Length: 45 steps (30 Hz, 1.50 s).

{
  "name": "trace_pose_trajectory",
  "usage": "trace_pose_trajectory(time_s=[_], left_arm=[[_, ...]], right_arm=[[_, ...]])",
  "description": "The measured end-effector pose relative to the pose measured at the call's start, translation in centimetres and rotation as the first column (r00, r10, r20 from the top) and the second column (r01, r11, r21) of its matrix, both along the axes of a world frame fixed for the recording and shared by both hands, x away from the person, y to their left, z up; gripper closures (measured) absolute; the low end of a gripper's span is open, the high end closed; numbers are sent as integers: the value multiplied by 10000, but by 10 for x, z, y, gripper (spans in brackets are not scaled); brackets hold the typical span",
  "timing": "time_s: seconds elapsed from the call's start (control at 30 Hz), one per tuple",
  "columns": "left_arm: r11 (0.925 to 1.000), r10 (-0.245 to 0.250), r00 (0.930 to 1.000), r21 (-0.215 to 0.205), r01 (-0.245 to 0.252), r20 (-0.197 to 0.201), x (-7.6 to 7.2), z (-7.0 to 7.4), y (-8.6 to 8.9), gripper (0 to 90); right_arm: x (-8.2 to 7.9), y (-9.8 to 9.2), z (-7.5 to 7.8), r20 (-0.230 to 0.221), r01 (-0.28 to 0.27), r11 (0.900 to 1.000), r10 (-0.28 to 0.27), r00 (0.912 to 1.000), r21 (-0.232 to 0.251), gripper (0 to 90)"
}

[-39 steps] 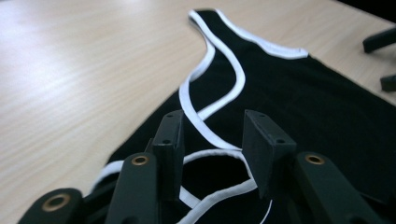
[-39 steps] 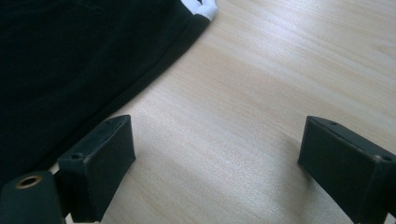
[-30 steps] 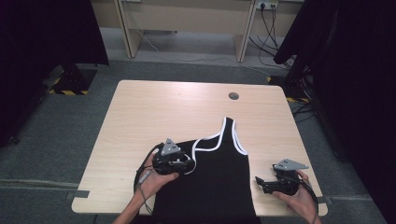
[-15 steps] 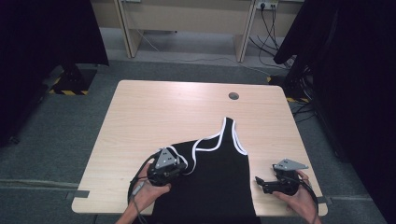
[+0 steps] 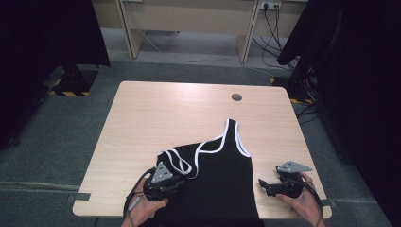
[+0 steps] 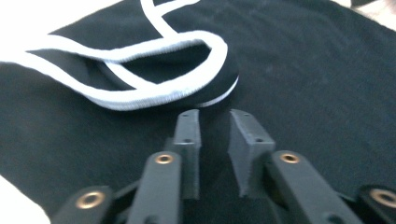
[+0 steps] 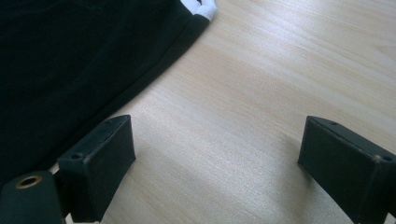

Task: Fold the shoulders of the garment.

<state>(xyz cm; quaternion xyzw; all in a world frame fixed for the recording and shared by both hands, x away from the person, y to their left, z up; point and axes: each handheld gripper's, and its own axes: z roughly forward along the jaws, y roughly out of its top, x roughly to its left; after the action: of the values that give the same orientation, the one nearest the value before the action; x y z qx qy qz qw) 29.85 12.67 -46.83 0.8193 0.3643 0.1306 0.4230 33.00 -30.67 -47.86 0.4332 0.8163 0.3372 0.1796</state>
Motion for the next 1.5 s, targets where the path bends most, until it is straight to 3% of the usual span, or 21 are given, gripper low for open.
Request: trace_pose_trajectory(time_s=[0.1, 0.23, 0.37, 0.67, 0.83, 1.2, 1.5], left_arm=[[9995, 257, 9995, 189, -260, 188, 2, 3, 3, 535], [9977, 639, 9979, 220, -640, 61, 7, -1, 7, 391], [9982, 589, 9983, 90, -589, 39, 9, -6, 8, 315], [9919, 967, 9951, 810, -979, 188, 12, -13, 15, 149], [9916, 624, 9980, 1128, -630, 86, 12, -16, 13, 128], [9911, 741, 9972, 1104, -742, 55, 14, -16, 13, 114], [9906, 748, 9972, 1153, -741, -13, 14, -17, 12, 66]], right_arm=[[0, 0, 0, -1, 5, 10000, -5, 10000, 1, 110], [1, 1, 0, -12, 24, 10000, -24, 10000, -10, 105], [1, 1, 0, -19, 19, 10000, -19, 10000, -9, 102], [1, 1, 0, -23, 20, 10000, -20, 10000, -7, 102], [1, 1, 0, -31, 39, 10000, -39, 10000, -20, 102], [4, 4, 3, -201, 64, 9999, -66, 9998, -86, 130], [19, 17, 11, -82, -163, 9995, 165, 9998, 286, 139]])
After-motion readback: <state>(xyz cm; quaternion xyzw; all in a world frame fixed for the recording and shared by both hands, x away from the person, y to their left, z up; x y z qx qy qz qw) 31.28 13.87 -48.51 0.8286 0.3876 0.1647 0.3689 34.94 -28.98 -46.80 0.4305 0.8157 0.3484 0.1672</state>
